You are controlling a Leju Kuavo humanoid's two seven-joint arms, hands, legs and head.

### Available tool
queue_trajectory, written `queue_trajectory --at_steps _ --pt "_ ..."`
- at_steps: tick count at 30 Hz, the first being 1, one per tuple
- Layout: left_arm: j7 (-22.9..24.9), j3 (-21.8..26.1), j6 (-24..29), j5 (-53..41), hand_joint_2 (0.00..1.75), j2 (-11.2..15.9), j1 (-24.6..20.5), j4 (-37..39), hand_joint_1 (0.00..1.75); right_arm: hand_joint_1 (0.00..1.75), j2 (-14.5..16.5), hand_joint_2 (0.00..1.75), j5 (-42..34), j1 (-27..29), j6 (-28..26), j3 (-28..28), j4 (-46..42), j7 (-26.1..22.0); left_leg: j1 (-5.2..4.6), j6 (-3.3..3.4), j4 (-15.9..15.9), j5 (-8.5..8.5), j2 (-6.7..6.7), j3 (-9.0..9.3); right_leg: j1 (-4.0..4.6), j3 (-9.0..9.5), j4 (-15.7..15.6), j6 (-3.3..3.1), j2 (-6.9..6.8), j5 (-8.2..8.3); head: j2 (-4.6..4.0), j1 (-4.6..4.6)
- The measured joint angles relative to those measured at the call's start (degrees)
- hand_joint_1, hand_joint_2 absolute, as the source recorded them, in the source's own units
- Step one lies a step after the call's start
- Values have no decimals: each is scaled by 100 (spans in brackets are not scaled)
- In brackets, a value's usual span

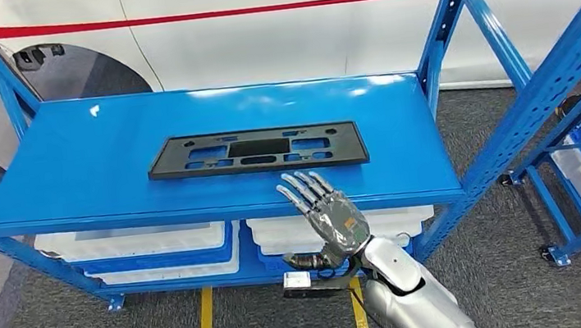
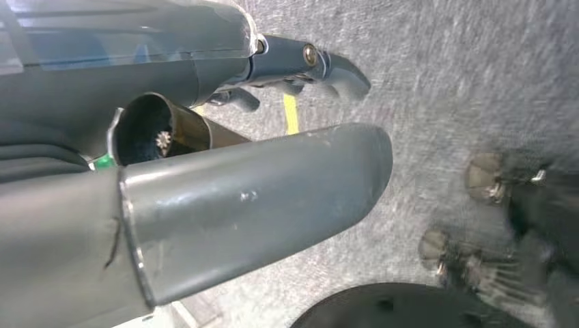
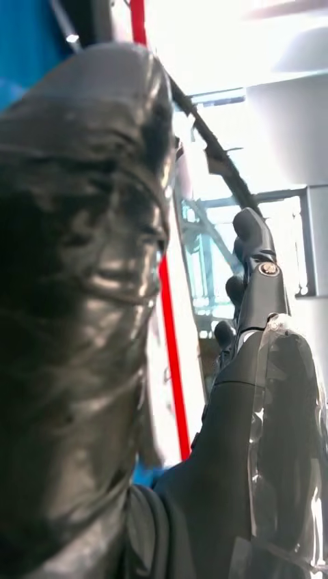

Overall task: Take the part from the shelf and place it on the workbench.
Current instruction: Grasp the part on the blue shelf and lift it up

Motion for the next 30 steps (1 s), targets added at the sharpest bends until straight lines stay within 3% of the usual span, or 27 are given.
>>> queue_trajectory --at_steps 2,3,4,5,7,9,13,15,17,19,20,22,24,25,28,30 --pt "1 5 -6 -10 0 4 -12 1 0 0 42 0 -103 -53 94 45 60 -29 -3 30 -11 -82 -12 98 2 -498 624 29 1 -240 0 2" --pt "5 7 -11 -18 0 4 -13 2 0 0 76 0 -158 -69 165 64 88 -42 -6 31 -10 -133 -22 156 2 -689 775 38 0 -284 0 3" --pt "9 8 -17 -28 0 4 -10 5 0 0 127 0 -209 -94 260 85 115 -43 -8 25 -8 -186 -31 226 3 -799 754 34 0 -216 0 3" --pt "13 9 -22 -39 0 4 -8 10 0 0 198 0 -250 -136 363 114 133 -33 -11 13 -6 -246 -36 307 6 -819 546 17 0 -18 0 3" --pt "22 10 -29 -63 0 3 -11 28 0 0 373 0 -329 -259 587 205 151 10 -19 -25 3 -370 -26 452 28 -720 -137 -51 1 578 0 0" --pt "31 11 -29 -94 0 3 -34 46 0 0 559 0 -416 -400 808 336 157 86 -25 -88 12 -468 -25 495 67 -655 -556 -124 5 880 0 -11" --pt "70 12 -7 -149 0 20 -76 79 0 0 975 0 -593 -695 1081 634 140 273 -22 -206 174 -529 -13 512 57 -513 -684 -284 28 839 0 -31" --pt "84 10 5 -174 0 34 -102 93 0 0 1156 0 -682 -856 1130 768 138 344 4 -265 686 -623 -4 226 30 -365 -746 -338 26 788 0 -54" --pt "95 8 11 -188 0 38 -117 105 0 0 1278 0 -726 -954 1149 871 150 380 35 -337 1343 -871 -1 -244 25 -250 -767 -354 17 698 0 -67" --pt "107 8 14 -192 0 42 -112 111 0 0 1349 0 -732 -976 1154 920 164 391 66 -390 1560 -1011 2 -560 17 -107 -766 -335 21 579 0 -66" --pt "111 8 15 -193 0 46 -106 114 0 0 1373 0 -732 -980 1154 929 170 393 80 -407 1394 -901 5 -590 8 -19 -763 -317 25 511 0 -66" --pt "114 9 16 -195 0 56 -85 120 0 0 1410 0 -734 -996 1153 949 179 394 104 -423 705 -293 19 -486 -9 140 -751 -262 30 369 0 -65" --pt "113 9 16 -196 0 59 -80 132 0 0 1438 0 -740 -1016 1152 976 191 395 85 -362 224 133 37 -403 -6 221 -751 -184 36 260 0 -65" --pt "113 9 16 -197 0 60 -83 138 0 0 1447 0 -744 -1024 1152 987 198 396 70 -309 160 197 38 -403 2 235 -747 -142 38 235 0 -63" --pt "115 9 17 -197 0 62 -81 144 0 0 1480 0 -751 -1059 1149 1003 202 402 68 -167 140 149 16 -317 4 199 -575 -46 32 258 0 -58" --pt "115 8 17 -197 0 68 -82 146 0 0 1490 0 -752 -1085 1148 1005 203 403 70 -92 109 94 13 -211 -3 -94 -51 -13 15 198 0 -56"
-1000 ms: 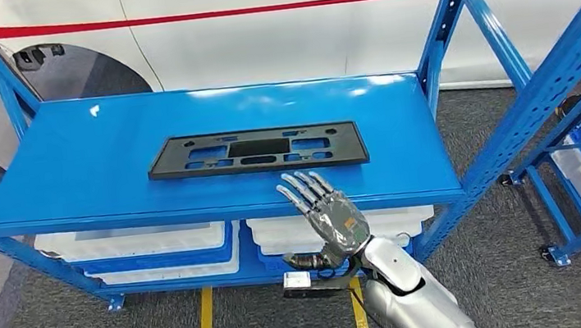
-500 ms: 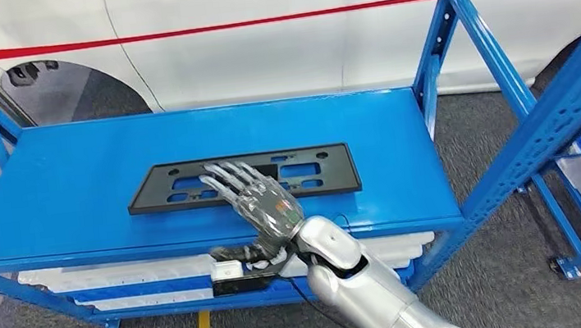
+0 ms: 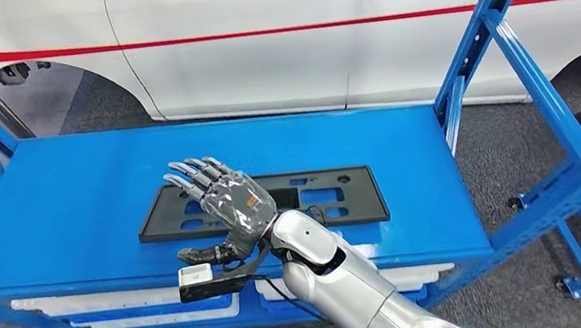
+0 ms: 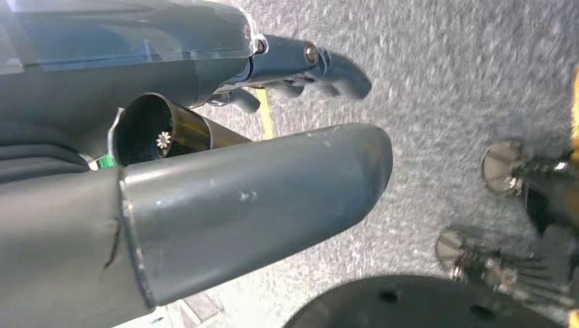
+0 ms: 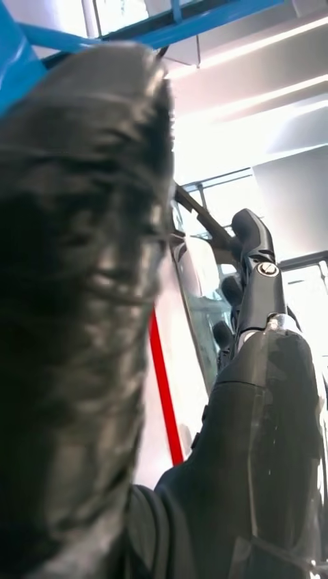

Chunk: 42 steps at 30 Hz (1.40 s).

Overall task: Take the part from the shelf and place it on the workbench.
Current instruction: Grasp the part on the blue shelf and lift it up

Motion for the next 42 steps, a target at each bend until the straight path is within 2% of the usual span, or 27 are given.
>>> queue_trajectory --at_steps 3,4,5,6,7,9,10,11,14,16,18,19,20,21,23,25,27,29,31,33,34,35,36,38,39,41,42 --pt "-4 -1 -2 0 0 8 -14 0 0 0 -1 0 -2 -4 0 2 9 0 -44 73 -5 -123 -10 118 16 -691 926 10 -11 -430 0 1" --pt "-5 -1 -2 0 0 8 -14 0 0 0 -1 0 -2 -1 0 2 11 0 -67 85 -5 -169 -16 173 29 -823 991 -12 -11 -469 0 1" --pt "-5 -1 -2 0 0 7 -12 1 0 0 -1 0 -2 -1 0 3 13 0 -96 95 -5 -217 -21 240 48 -858 868 -54 -11 -368 0 1" --pt "-5 -1 -2 0 0 7 -11 1 0 0 -1 0 -2 -3 0 3 14 0 -125 102 -6 -269 -25 319 79 -801 565 -121 -11 -130 0 1" --pt "-5 -1 -2 0 0 4 -4 4 0 0 -1 0 -2 -6 0 3 14 0 -143 109 -15 -323 -26 382 128 -699 160 -217 -11 192 0 2" --pt "-5 0 -3 0 0 -13 -11 30 0 0 -2 0 -4 -15 1 3 22 0 -161 85 -37 -414 -28 482 220 -531 -448 -381 -5 598 0 -33" --pt "-5 0 -3 0 0 -18 -19 43 0 0 1 0 -5 -20 1 3 26 0 -156 61 -47 -430 -26 515 257 -487 -610 -431 2 671 0 -47" --pt "-4 0 -3 0 0 -20 -31 52 0 0 4 0 -6 -25 1 3 29 1 -156 25 -58 -418 -24 557 266 -450 -673 -450 9 649 0 -62" --pt "-2 0 -4 0 0 -5 -42 53 0 0 28 0 -6 -41 0 4 25 2 -159 -56 42 -454 -17 625 200 -180 -895 -465 10 681 0 -61" --pt "-4 0 -4 0 0 5 -48 54 0 0 44 0 -6 -56 1 10 23 2 -116 -130 543 -678 -13 365 148 -26 -963 -460 -5 641 0 -71" --pt "-5 -1 -4 0 0 10 -48 55 0 0 50 0 -7 -53 2 17 30 2 -49 -226 1165 -940 -11 -91 112 51 -963 -429 -6 558 0 -77" --pt "-4 -1 -4 0 0 13 -40 55 0 0 50 0 -6 -44 2 20 34 2 -15 -269 1298 -982 -9 -252 91 94 -955 -401 -1 507 0 -77" --pt "-4 -1 -4 0 0 16 -32 55 0 0 49 0 -6 -37 2 20 38 2 17 -305 1240 -914 -7 -320 65 147 -942 -368 7 451 0 -77" --pt "-3 -1 -4 0 0 20 -23 55 0 0 49 0 -6 -35 2 21 40 2 48 -340 996 -717 -4 -295 36 210 -923 -330 14 387 0 -78" --pt "-4 1 -4 0 0 25 -1 58 0 0 49 0 -6 -33 2 23 44 2 88 -397 305 -188 18 -139 -7 318 -858 -236 17 238 0 -77" --pt "-5 1 -4 0 0 26 -5 66 0 0 51 0 -6 -37 3 28 50 5 71 -347 -15 56 39 -72 -8 352 -811 -137 10 121 0 -74" --pt "-5 -1 -3 0 0 28 -17 70 0 0 60 0 -6 -44 3 32 52 8 47 -217 7 28 34 -67 3 372 -791 -63 6 81 0 -73" --pt "-3 -1 -3 0 0 32 -7 70 0 0 66 0 -6 -51 1 34 51 7 54 -127 -18 5 24 7 -10 324 -600 -14 -1 58 0 -73" --pt "-4 -1 -4 0 0 37 -9 70 0 0 66 0 -6 -62 0 34 51 7 48 -56 -47 -43 23 96 -20 -9 -27 16 -9 -94 0 -71" --pt "-5 -1 -4 0 0 40 -20 70 0 0 62 0 -6 -54 0 34 52 7 22 -12 -49 -109 17 153 -12 -515 680 25 -12 -370 0 -71" --pt "-5 -1 -4 0 0 40 -20 70 0 0 60 0 -6 -44 0 34 52 7 6 -2 -49 -148 10 193 -2 -709 877 17 -12 -431 0 -70" --pt "-5 -1 -4 0 0 40 -17 70 0 0 58 0 -6 -37 0 34 53 8 -13 5 -49 -190 3 246 14 -810 886 -7 -12 -368 0 -70" --pt "-5 -1 -4 0 0 40 -15 70 0 0 58 0 -6 -35 0 34 52 8 -35 9 -50 -235 -5 314 38 -809 689 -53 -12 -166 0 -70" --pt "-5 -1 -5 0 0 31 -12 77 0 0 58 0 -7 -38 0 34 53 8 -67 9 -61 -329 -12 448 114 -616 -39 -215 -17 400 0 -76" --pt "-5 -1 -4 0 0 23 -13 83 0 0 58 0 -7 -42 1 34 54 8 -69 -2 -72 -365 -14 491 155 -526 -373 -296 -22 578 0 -83" --pt "-4 -1 -4 0 0 10 -18 96 0 0 58 0 -7 -45 2 34 56 8 -54 -59 -91 -383 -7 524 217 -432 -691 -394 -30 680 0 -91" --pt "-2 0 -3 0 0 13 -17 96 0 0 59 0 -7 -45 2 34 56 8 -49 -82 -97 -378 -1 543 219 -390 -761 -349 -22 697 0 -89"
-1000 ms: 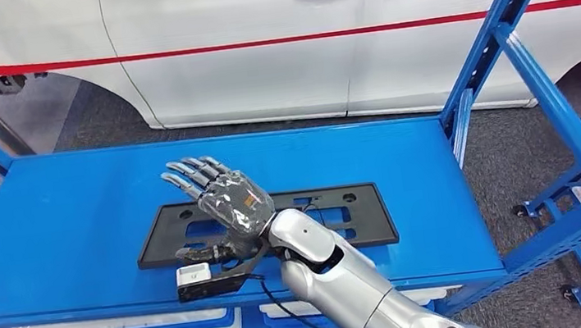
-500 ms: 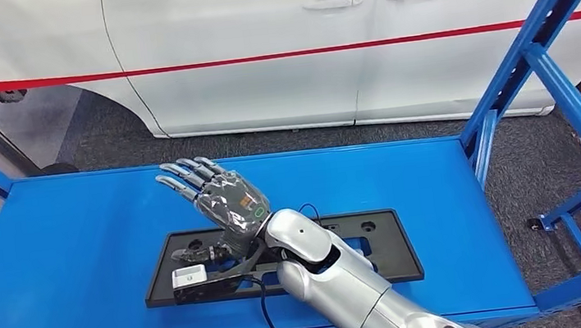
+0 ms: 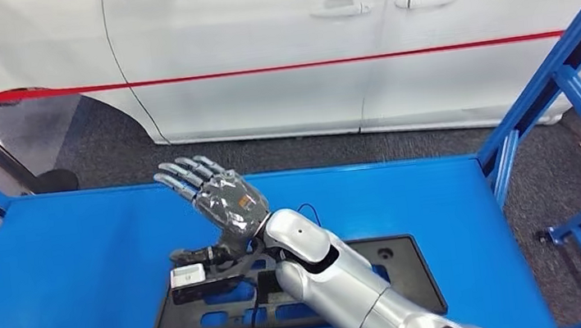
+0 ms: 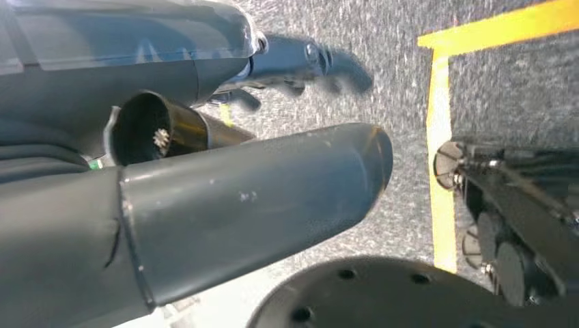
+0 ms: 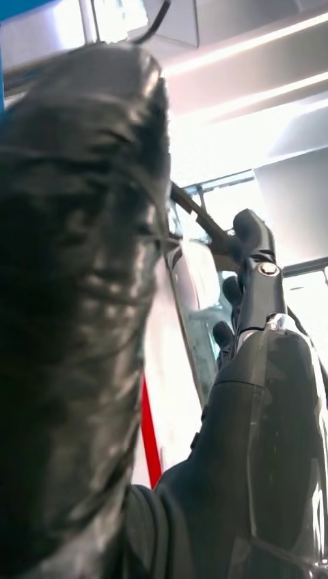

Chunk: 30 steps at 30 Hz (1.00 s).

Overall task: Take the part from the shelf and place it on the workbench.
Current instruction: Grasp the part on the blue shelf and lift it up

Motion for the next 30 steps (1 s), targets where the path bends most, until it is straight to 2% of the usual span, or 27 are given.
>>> queue_trajectory --at_steps 3,7,8,9,10,12,13,15,16,18,20,21,22,23,24,26,27,28,30 --pt "3 1 -1 0 0 2 -8 1 0 0 4 0 -1 -9 -2 3 0 0 5 -25 -55 -50 14 102 -20 103 -46 141 27 27 0 2" --pt "3 -1 -1 23 0 15 -26 1 0 0 -1 0 -41 -10 28 6 -2 -30 -1 -21 -115 -109 11 161 -30 107 -35 128 28 -29 0 -1" --pt "3 -1 -1 116 0 16 -21 -1 0 0 -95 0 -176 65 149 -10 -59 -137 -4 -18 -118 -113 10 167 -30 105 -36 130 30 -35 0 -6" --pt "-3 -1 -2 312 0 3 -10 -7 0 0 -316 0 -488 268 437 -71 -322 -414 -6 -10 -117 -119 -5 176 -31 114 -38 143 17 -46 0 -9" --pt "-16 1 -13 576 0 -29 11 -28 0 0 -691 0 -1047 585 888 -210 -809 -840 -9 3 -114 -127 -36 188 -34 137 -40 162 -12 -63 0 -14" --pt "-42 4 -57 1032 0 -132 104 -123 0 0 -1597 0 -2641 1461 1972 -820 -2088 -1813 -14 36 -105 -144 -122 197 -42 204 -42 203 -104 -101 0 -11" --pt "-48 8 -85 1136 0 -182 167 -182 0 0 -1952 0 -3419 1830 2378 -1245 -2607 -2128 -19 50 -100 -153 -144 192 -48 225 -41 217 -129 -109 0 -8" --pt "-40 13 -120 1214 0 -252 275 -274 0 0 -2358 0 -4431 2325 2760 -2099 -3330 -2374 -12 90 -139 -141 -106 207 -60 226 -37 245 -101 -108 0 -6" --pt "-35 15 -129 1242 0 -283 296 -303 0 0 -2480 0 -4542 2472 2802 -2377 -3622 -2400 -1 120 -183 -122 -72 242 -66 206 8 268 -68 -139 0 -3" --pt "-30 16 -140 1285 0 -330 278 -355 0 0 -2715 0 -4272 2733 2789 -2690 -4103 -2392 27 175 -263 -74 -29 313 -87 27 401 324 -14 -366 0 3" --pt "-28 14 -144 1316 0 -354 246 -395 0 0 -2902 0 -3930 2982 2724 -2843 -4400 -2366 29 191 -269 -67 -24 317 -141 -308 1150 381 11 -707 0 7" --pt "-28 14 -144 1328 0 -363 241 -407 0 0 -2977 0 -3863 3086 2693 -2919 -4522 -2358 31 184 -265 -73 -27 316 -176 -436 1438 413 14 -790 0 7" --pt "-26 14 -145 1335 0 -371 242 -417 0 0 -3042 0 -3850 3167 2665 -2991 -4626 -2358 37 168 -259 -85 -30 324 -212 -480 1552 445 14 -771 0 7" --pt "-24 15 -145 1338 0 -380 246 -425 0 0 -3102 0 -3846 3223 2650 -3056 -4716 -2358 51 142 -248 -106 -32 341 -247 -411 1429 477 9 -637 0 7" --pt "-21 15 -145 1338 0 -387 249 -433 0 0 -3159 0 -3847 3265 2640 -3114 -4799 -2358 71 108 -228 -139 -33 368 -284 -250 1108 511 4 -429 0 7" --pt "-19 15 -145 1338 0 -393 248 -462 0 0 -3237 0 -3844 3330 2620 -3200 -4918 -2353 94 17 -166 -224 -36 386 -318 101 413 560 24 -198 0 18" --pt "-20 14 -145 1338 0 -396 237 -478 0 0 -3268 0 -3831 3364 2604 -3235 -4966 -2342 90 -28 -135 -257 -39 372 -320 197 216 534 38 -192 0 26" --pt "-20 14 -143 1338 0 -398 227 -491 0 0 -3297 0 -3812 3403 2582 -3265 -5009 -2329 76 -66 -120 -277 -43 349 -310 225 160 488 52 -258 0 34" --pt "-19 13 -139 1342 0 -410 210 -503 0 0 -3357 0 -3765 3495 2530 -3314 -5105 -2311 69 -125 -110 -303 -50 338 -299 218 169 352 56 -310 0 37"
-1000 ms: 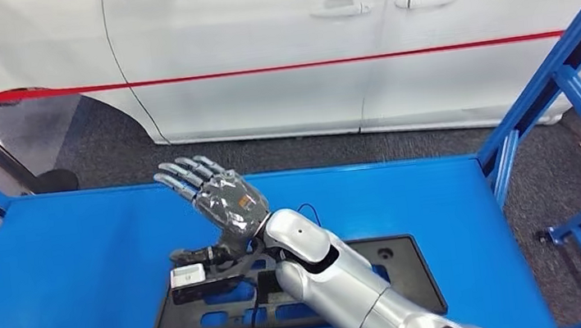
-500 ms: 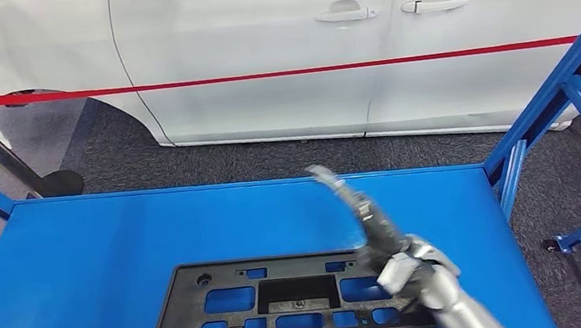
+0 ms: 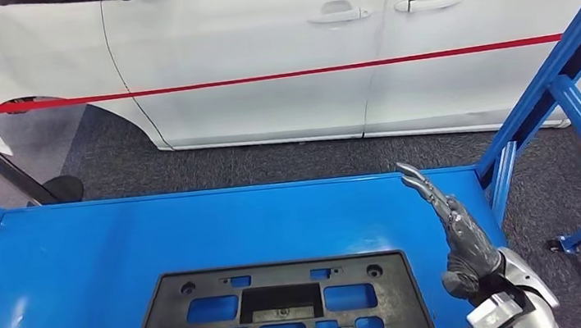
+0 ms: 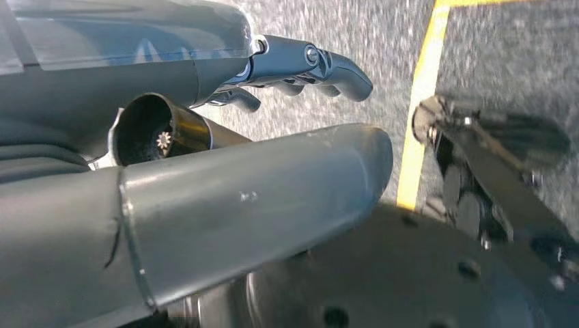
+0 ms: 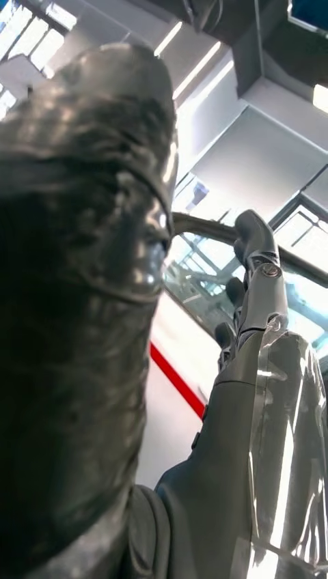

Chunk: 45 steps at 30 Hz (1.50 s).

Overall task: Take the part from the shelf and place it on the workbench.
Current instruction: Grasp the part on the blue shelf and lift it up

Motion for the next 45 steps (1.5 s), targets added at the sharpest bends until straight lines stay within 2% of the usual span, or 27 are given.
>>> queue_trajectory --at_steps 2,3,5,6,7,8,9,11,12,14,17,20,21,22,23,24,26,28,32,34,36,37,38,39,42,43,45 --pt "-1 0 2 11 0 -7 -5 -7 0 0 -58 0 43 96 -49 -38 -103 -12 15 -43 178 -120 19 -49 4 30 -6 -93 -17 -29 0 -1" --pt "-1 0 3 19 0 -10 -10 -11 0 0 -85 0 70 151 -68 -59 -154 -22 18 -55 439 -255 31 -171 8 54 -14 -133 -33 -44 0 0" --pt "-2 0 3 32 0 -13 -12 -20 0 0 -131 0 135 276 -89 -90 -235 -48 13 -55 1257 -588 46 -626 43 83 -13 -189 -69 -78 0 0" --pt "-2 1 0 33 0 -13 -9 -25 0 0 -145 0 165 335 -92 -95 -264 -56 6 -45 1625 -682 46 -861 68 94 -12 -210 -80 -92 0 0" --pt "-2 1 -5 27 0 -13 -4 -30 0 0 -155 0 188 384 -92 -93 -288 -61 -4 -23 1815 -662 46 -1017 94 108 -11 -228 -85 -105 0 0" --pt "-2 2 -12 19 0 -13 0 -33 0 0 -160 0 206 418 -92 -92 -310 -63 -22 14 1777 -518 46 -1063 120 130 -11 -242 -84 -118 0 0" --pt "-2 2 -19 11 0 -13 3 -34 0 0 -163 0 216 440 -92 -91 -332 -64 -47 68 1524 -277 45 -1001 146 160 -11 -252 -81 -133 0 0" --pt "-2 2 -28 0 0 -9 2 -48 0 0 -166 0 225 459 -92 -89 -368 -64 -113 222 757 179 54 -733 187 212 -11 -255 -78 -169 0 4" --pt "-2 1 -32 -9 0 -8 -3 -57 0 0 -167 0 233 463 -89 -87 -378 -62 -140 276 478 289 60 -625 194 223 -12 -240 -78 -182 0 6" --pt "-3 0 -38 -49 0 -5 -10 -71 0 0 -169 0 273 448 -73 -67 -385 -54 -177 321 280 301 65 -554 184 224 -25 -187 -83 -187 0 10" --pt "-8 0 -39 -122 0 -6 -10 -72 0 0 -169 0 343 353 -56 41 -378 -11 -139 350 110 377 61 -472 173 217 26 -99 -81 -241 0 11" --pt "-10 0 -33 -161 0 -4 -23 -72 0 0 -174 0 387 258 -57 157 -345 39 -107 385 12 438 70 -430 135 -141 820 -18 -66 -692 0 21" --pt "-10 0 -32 -176 0 -3 -26 -72 0 0 -175 0 397 245 -58 195 -331 50 -106 385 15 439 69 -439 114 -289 1147 12 -64 -820 0 20" --pt "-10 0 -32 -191 0 -3 -27 -72 0 0 -176 0 402 237 -60 233 -316 56 -105 379 19 434 66 -441 91 -371 1336 40 -65 -848 0 20" --pt "-10 0 -32 -204 0 -2 -26 -72 0 0 -176 0 402 229 -61 264 -304 57 -100 365 27 424 62 -433 66 -367 1326 64 -66 -758 0 19" --pt "-10 0 -32 -210 0 -3 -26 -72 0 0 -177 0 402 218 -62 289 -294 59 -93 346 38 408 56 -416 41 -272 1114 83 -68 -575 0 20" --pt "-10 0 -32 -219 0 -2 -31 -72 0 0 -178 0 402 190 -63 321 -280 61 -85 288 82 360 44 -390 13 40 396 97 -65 -206 0 22" --pt "-10 0 -32 -222 0 1 -38 -72 0 0 -179 0 401 169 -64 334 -269 63 -98 220 134 328 32 -413 29 206 -17 49 -53 -116 0 23" --pt "-10 0 -32 -236 0 4 -34 -72 0 0 -180 0 402 137 -66 362 -259 66 -101 103 251 262 34 -482 30 205 -75 -104 -53 -126 0 19" --pt "-10 0 -32 -244 0 5 -40 -72 0 0 -180 0 402 101 -67 385 -255 67 -89 53 735 -13 41 -696 18 218 -103 -175 -72 -114 0 15" --pt "-10 0 -32 -245 0 6 -40 -72 0 0 -180 0 402 80 -66 411 -242 68 -83 25 1493 -349 42 -1070 36 216 -103 -208 -91 -121 0 14" --pt "-10 0 -32 -245 0 7 -36 -72 0 0 -180 0 402 78 -66 425 -233 69 -81 20 1760 -418 42 -1213 42 217 -100 -212 -97 -124 0 15" --pt "-10 0 -32 -245 0 7 -33 -72 0 0 -180 0 402 77 -66 439 -225 69 -80 22 1841 -378 42 -1271 46 220 -96 -214 -101 -128 0 15" --pt "-10 0 -32 -246 0 7 -31 -72 0 0 -180 0 402 75 -66 450 -220 69 -80 33 1687 -225 42 -1216 47 228 -92 -212 -100 -132 0 14" --pt "-10 -1 -32 -247 0 12 -36 -72 0 0 -180 0 402 62 -67 467 -215 69 -91 102 587 321 42 -732 61 254 -77 -172 -94 -159 0 16" --pt "-10 -1 -32 -247 0 15 -39 -72 0 0 -180 0 402 58 -67 470 -214 69 -101 123 356 384 41 -633 69 250 -73 -143 -92 -162 0 17" --pt "-10 -2 -32 -247 0 20 -40 -72 0 0 -180 0 402 52 -68 476 -210 69 -122 160 214 392 33 -585 85 239 -82 -78 -90 -154 0 18"
